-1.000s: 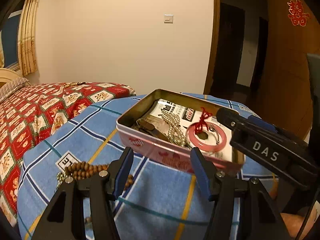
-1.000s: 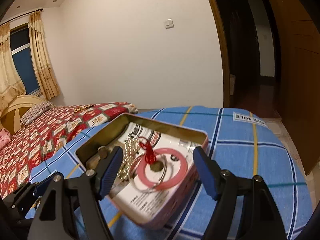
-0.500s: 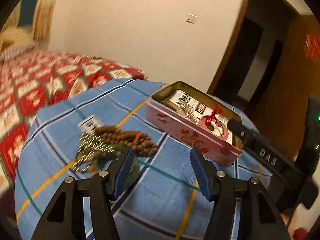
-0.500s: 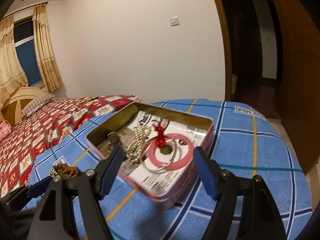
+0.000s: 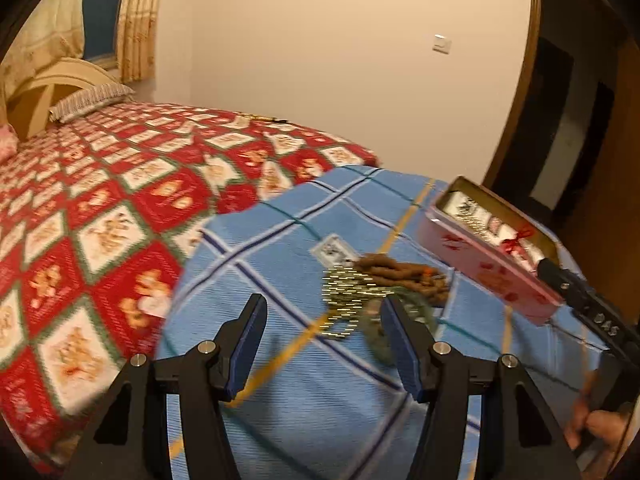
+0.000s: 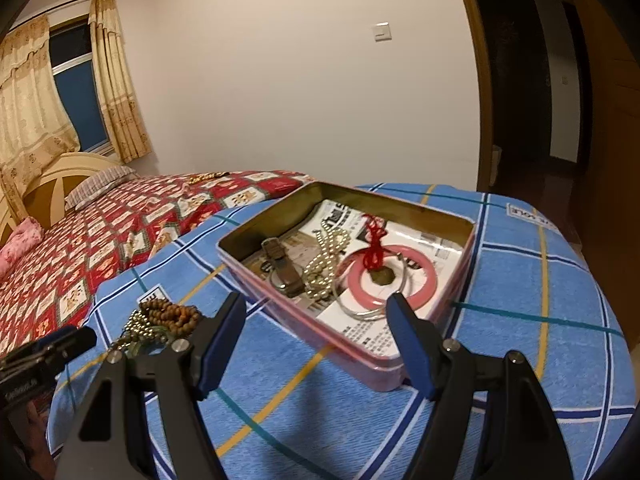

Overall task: Organize jewelry
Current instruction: 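Move both tools back over the bead strands on the cloth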

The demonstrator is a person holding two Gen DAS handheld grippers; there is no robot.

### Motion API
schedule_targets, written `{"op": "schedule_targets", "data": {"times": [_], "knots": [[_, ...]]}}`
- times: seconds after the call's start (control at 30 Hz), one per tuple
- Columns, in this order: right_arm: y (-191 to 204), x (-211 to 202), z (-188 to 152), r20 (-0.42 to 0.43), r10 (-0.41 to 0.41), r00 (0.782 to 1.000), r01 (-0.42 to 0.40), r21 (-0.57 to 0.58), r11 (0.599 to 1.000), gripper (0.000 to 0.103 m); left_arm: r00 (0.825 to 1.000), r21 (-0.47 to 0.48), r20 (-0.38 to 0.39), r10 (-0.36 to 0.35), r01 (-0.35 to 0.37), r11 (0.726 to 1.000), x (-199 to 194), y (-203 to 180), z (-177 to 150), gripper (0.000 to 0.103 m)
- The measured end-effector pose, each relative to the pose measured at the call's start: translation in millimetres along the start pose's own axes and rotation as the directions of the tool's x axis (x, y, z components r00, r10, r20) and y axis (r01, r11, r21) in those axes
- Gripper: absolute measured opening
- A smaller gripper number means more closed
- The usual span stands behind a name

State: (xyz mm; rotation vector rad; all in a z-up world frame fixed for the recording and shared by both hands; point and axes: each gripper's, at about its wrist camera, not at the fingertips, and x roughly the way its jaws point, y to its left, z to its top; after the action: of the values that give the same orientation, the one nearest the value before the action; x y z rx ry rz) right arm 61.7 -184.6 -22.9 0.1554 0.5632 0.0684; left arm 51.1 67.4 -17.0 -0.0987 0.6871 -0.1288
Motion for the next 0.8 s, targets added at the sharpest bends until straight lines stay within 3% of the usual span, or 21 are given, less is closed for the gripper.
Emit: {"op": "schedule_targets", "data": {"times": [0.4,0.8], "knots": [[37.2,6.1,-8.3,-0.066,0.110,0.992,-0.115,-0.086,0.990,0.069,0.999,-0.001,0.005,0.044,-0.044,0.999,0.2,18.0,4.5,0.060],[73.2,39.4,-5.5,-0.166,0.181,0.969,-0.207,-0.160,0.965,0.064,0.999,-0.014,-0.019,0.030,-0.030,0.999,4.2,27.5,4.9,0.060]]}}
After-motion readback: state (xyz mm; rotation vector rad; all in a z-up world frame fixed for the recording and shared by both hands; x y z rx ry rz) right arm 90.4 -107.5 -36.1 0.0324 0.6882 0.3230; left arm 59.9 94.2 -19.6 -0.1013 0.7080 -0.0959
